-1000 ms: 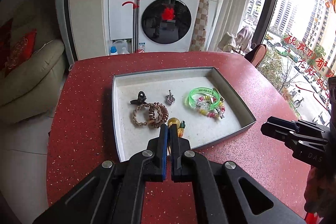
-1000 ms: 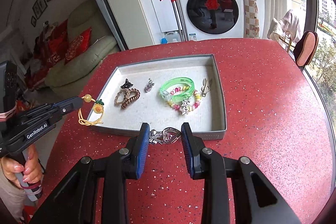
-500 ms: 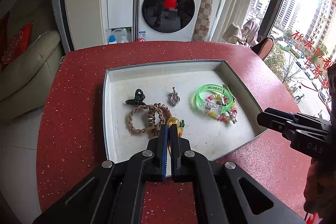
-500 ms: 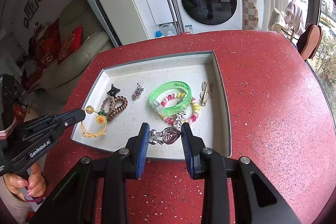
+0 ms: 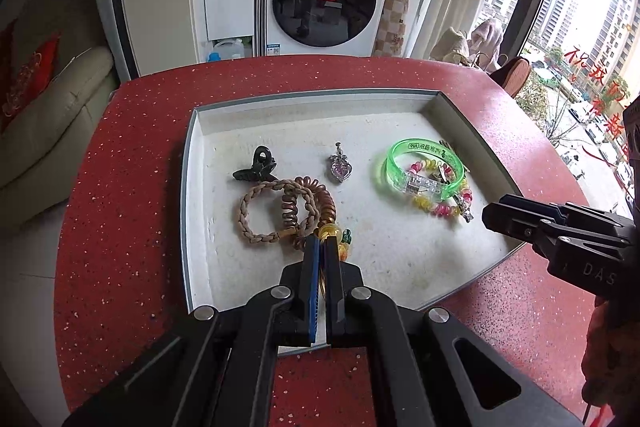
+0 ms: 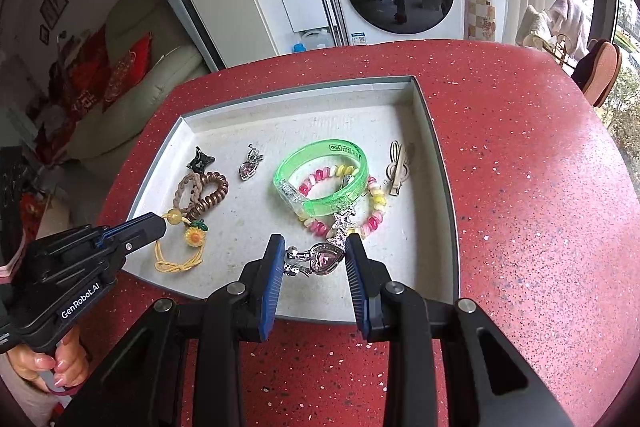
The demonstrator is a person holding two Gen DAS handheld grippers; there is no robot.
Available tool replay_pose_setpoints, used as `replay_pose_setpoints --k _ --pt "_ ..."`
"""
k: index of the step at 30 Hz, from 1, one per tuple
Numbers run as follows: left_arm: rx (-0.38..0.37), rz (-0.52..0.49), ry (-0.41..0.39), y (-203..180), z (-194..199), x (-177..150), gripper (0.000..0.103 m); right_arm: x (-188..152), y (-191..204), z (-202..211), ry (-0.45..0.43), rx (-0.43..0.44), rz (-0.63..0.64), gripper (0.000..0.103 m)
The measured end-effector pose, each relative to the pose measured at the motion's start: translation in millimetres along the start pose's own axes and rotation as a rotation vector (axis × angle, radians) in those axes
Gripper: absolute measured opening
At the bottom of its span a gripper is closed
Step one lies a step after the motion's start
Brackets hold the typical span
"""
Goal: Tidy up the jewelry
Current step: 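Carry the yellow cord charm into the tray while right tool carries the silver pendant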
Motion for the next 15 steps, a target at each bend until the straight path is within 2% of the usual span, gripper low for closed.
replay_pose_setpoints --k 10,15 --pt "0.044 0.01 0.041 3.6 -26.8 1.6 0.02 7.1 -4.8 -25.7 0.038 -0.023 -0.015 0.034" --pt "0.077 0.038 0.052 12.3 -38.3 6.3 0.02 14.6 -7.3 -27.7 0.022 -0.039 -0.018 0.034"
Point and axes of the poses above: each gripper's, at about its wrist camera, not at the fingertips, and z roughly against the way its jaws point, y to its left, x to its top, the point moved 6 cm from there along -z, roughly the way its jaws point, and after that the axes turned 10 degrees about y, right-handed, at the moved point
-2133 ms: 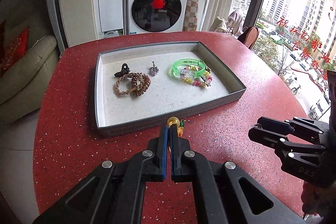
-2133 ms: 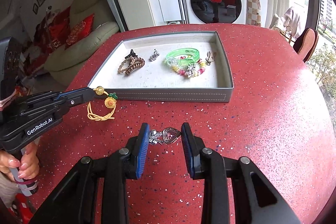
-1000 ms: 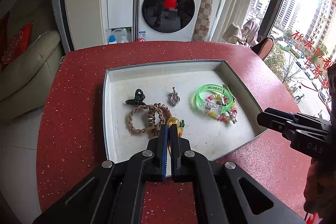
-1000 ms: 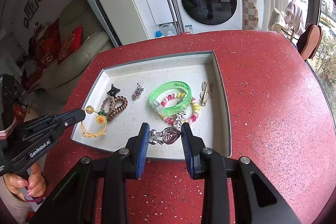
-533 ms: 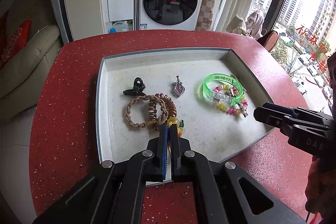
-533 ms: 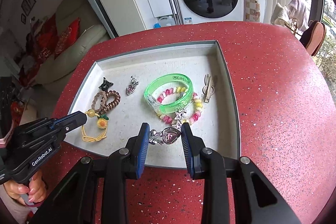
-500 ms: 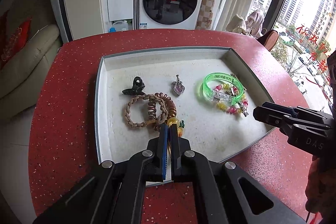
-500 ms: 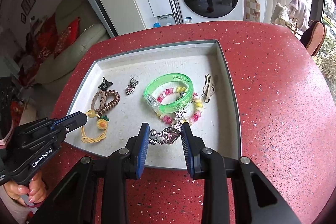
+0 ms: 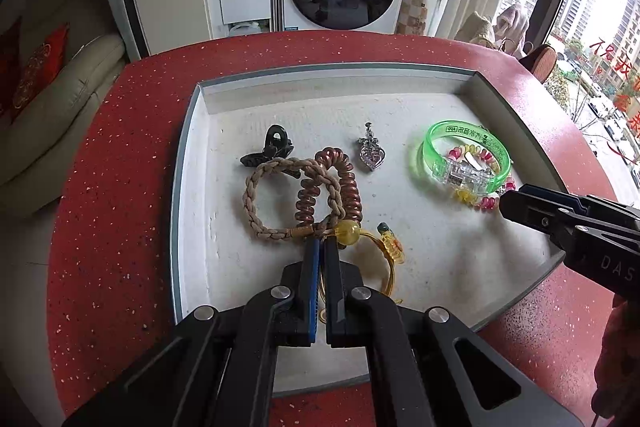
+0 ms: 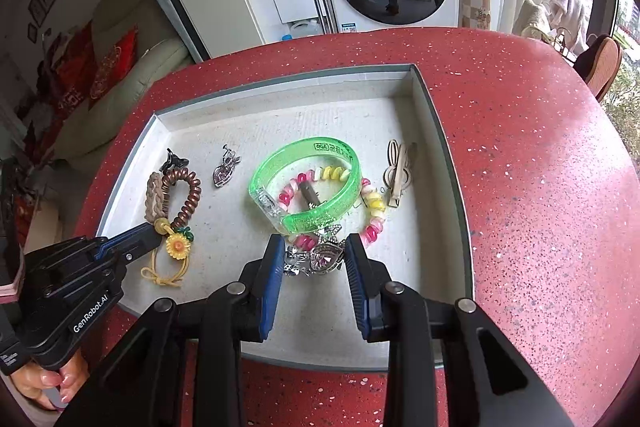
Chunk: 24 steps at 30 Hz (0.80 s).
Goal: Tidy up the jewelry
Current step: 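Carry the yellow cord charm into the tray while right tool carries the silver pendant, then lower the yellow cord charm into the tray and open left tool while right releases the pendant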
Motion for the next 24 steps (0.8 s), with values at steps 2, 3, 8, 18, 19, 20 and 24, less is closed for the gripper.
replay_pose_setpoints --k 2,3,8,18,19,20,24 --pt "0.018 0.009 -0.006 2.6 -1.7 2.7 0.02 3.6 0.1 0.1 -0.008 -0.011 -0.003 0.034" --pt "0.035 0.011 -0.012 3.9 -2.5 4.1 0.02 5.2 -0.3 -0.2 -0.012 -0.012 -0.007 0.034" --pt "0.078 0.004 -0.014 3.8 -8.4 3.0 0.02 3.9 2.1 -1.3 -0.033 -0.039 0.004 0.034" --pt "0.148 -0.049 -0.033 -7.4 -8.3 -4.5 0.02 -7.4 11.7 1.3 -0.041 -0.086 0.071 0.034" --pt "0.147 -0.047 -0.032 -7.5 -8.1 -4.5 0.02 -7.5 12.0 1.5 -0.039 -0.082 0.067 0.034" --pt "0.147 -0.044 -0.031 -7.2 -7.9 -4.4 0.02 -7.7 11.6 2.3 -0.042 -0.079 0.062 0.034" --pt "0.147 -0.038 -0.037 -6.0 -6.2 -5.5 0.02 -7.6 9.7 4.4 -0.043 -0.07 0.051 0.035"
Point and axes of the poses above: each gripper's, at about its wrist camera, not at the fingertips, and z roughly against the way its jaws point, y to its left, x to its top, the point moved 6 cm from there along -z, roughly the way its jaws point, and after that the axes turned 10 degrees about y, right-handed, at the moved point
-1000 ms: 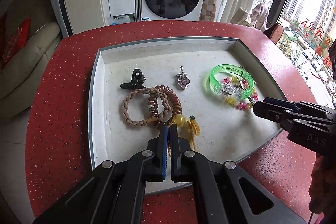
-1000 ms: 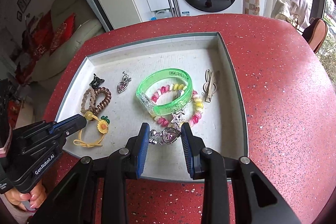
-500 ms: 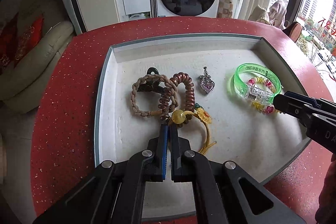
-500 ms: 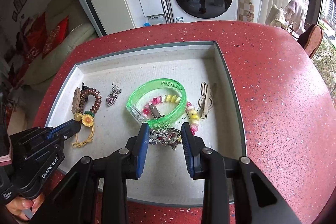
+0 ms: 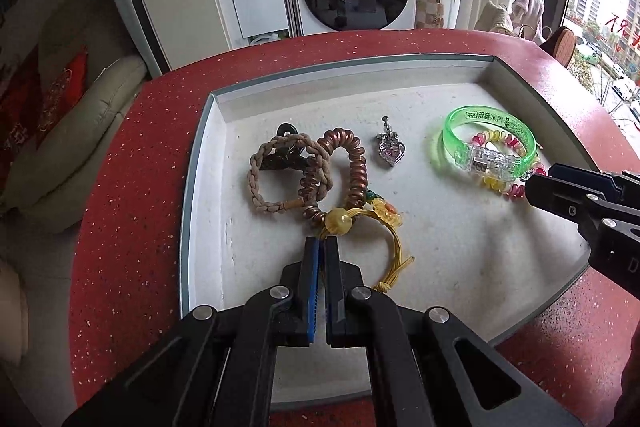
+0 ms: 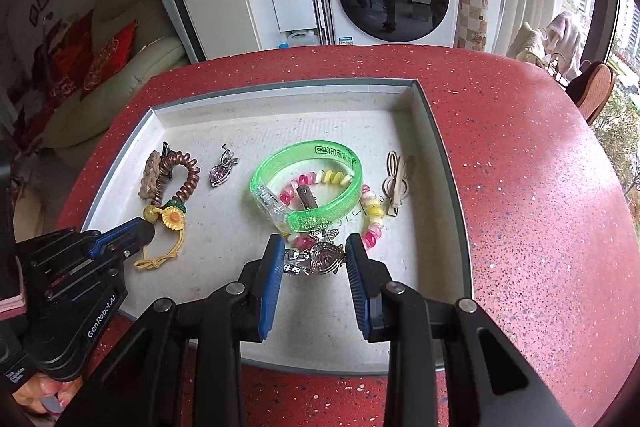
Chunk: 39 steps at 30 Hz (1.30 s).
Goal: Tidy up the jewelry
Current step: 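Lower the yellow cord charm into the tray and open left tool while right releases the pendant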
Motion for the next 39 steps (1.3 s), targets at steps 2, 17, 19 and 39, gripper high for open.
replay_pose_setpoints --k 2,17,19,39 --pt "0.005 0.001 0.003 -0.2 -0.2 -0.6 0.02 -0.1 -1.3 -0.3 0.004 0.004 -0.002 0.035" --pt "0.043 0.022 -0.028 7.0 10.4 -0.4 0.021 -1.0 -2.0 14.3 -0.017 0.086 -0.055 0.05" --pt "0.052 0.022 -0.027 7.8 10.4 -1.5 0.021 -1.7 -2.6 14.8 -0.013 0.091 -0.062 0.05" --pt "0.047 0.03 -0.062 13.3 23.2 5.8 0.021 5.1 -4.9 16.9 0.016 0.066 -0.05 0.05"
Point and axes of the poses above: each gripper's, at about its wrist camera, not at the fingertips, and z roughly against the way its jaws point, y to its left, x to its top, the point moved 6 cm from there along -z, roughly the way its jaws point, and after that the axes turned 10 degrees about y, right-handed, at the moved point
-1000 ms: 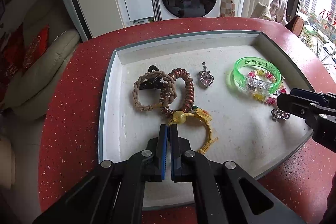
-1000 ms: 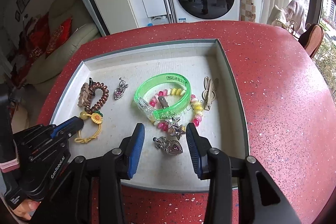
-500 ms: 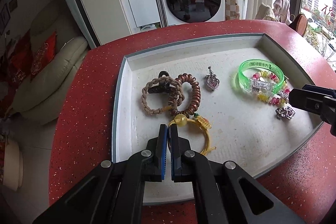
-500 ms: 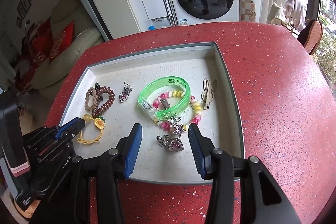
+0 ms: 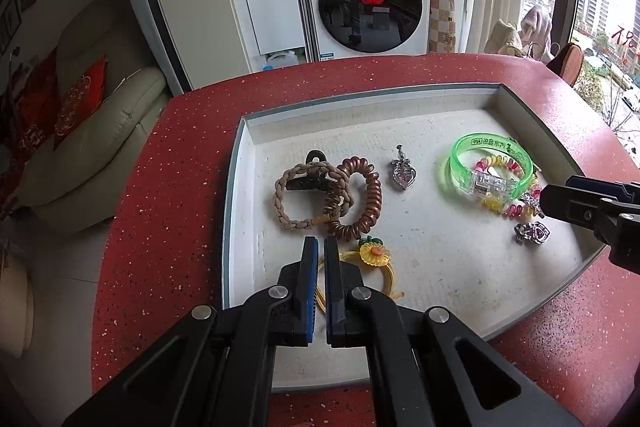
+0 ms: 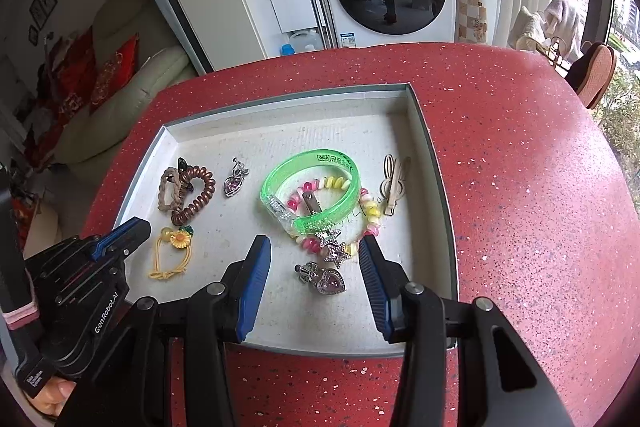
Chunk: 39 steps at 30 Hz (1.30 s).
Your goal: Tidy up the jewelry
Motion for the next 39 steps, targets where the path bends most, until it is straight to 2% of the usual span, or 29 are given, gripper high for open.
replay_pose_setpoints --k 4,5,6,7,9,13,14,16,17,23,25,33,39 --pt "-0.012 0.014 -0.003 1.4 2.0 0.3 0.023 0.8 1.3 1.8 -0.004 -0.001 0.002 0.05" --pt "-0.015 0.017 -0.003 1.9 2.9 0.3 0.036 0.9 1.3 2.3 -0.006 -0.001 0.001 0.05" --pt "-0.014 0.021 -0.002 2.7 3.4 0.5 0.098 1.1 1.0 2.6 -0.007 -0.001 0.001 0.05" --pt "0.007 0.035 -0.017 5.4 5.7 0.7 0.103 1.1 0.5 2.9 -0.007 -0.002 0.0 0.05" --pt "0.025 0.036 -0.046 6.6 8.5 3.1 0.103 1.5 -0.1 4.0 -0.012 -0.005 -0.002 0.05" --pt "0.017 0.032 -0.05 7.2 5.9 6.8 0.103 2.3 0.7 5.8 -0.02 -0.027 0.006 0.051" --pt "0.02 0.032 -0.051 7.7 5.6 7.2 0.103 2.2 2.3 7.1 -0.029 -0.032 0.017 0.055" --pt "0.023 0.033 -0.049 7.2 4.3 7.7 0.103 2.1 6.7 10.6 -0.053 -0.037 0.039 0.089" --pt "0.023 0.035 -0.048 7.5 4.4 6.8 0.103 2.4 8.4 12.9 -0.069 -0.043 0.043 0.091" --pt "0.03 0.042 -0.043 7.2 9.6 -1.0 0.103 3.5 9.2 17.5 -0.101 -0.037 0.03 0.092" --pt "0.034 0.042 -0.045 7.9 11.4 -2.6 0.103 3.3 7.8 17.1 -0.1 -0.045 0.025 0.103" --pt "0.058 0.05 -0.046 11.9 16.9 -6.9 0.103 1.7 6.6 17.4 -0.07 -0.033 0.015 0.103" --pt "0.064 0.051 -0.045 15.0 19.9 -8.5 0.103 -3.1 7.1 15.9 -0.037 -0.064 0.022 0.103"
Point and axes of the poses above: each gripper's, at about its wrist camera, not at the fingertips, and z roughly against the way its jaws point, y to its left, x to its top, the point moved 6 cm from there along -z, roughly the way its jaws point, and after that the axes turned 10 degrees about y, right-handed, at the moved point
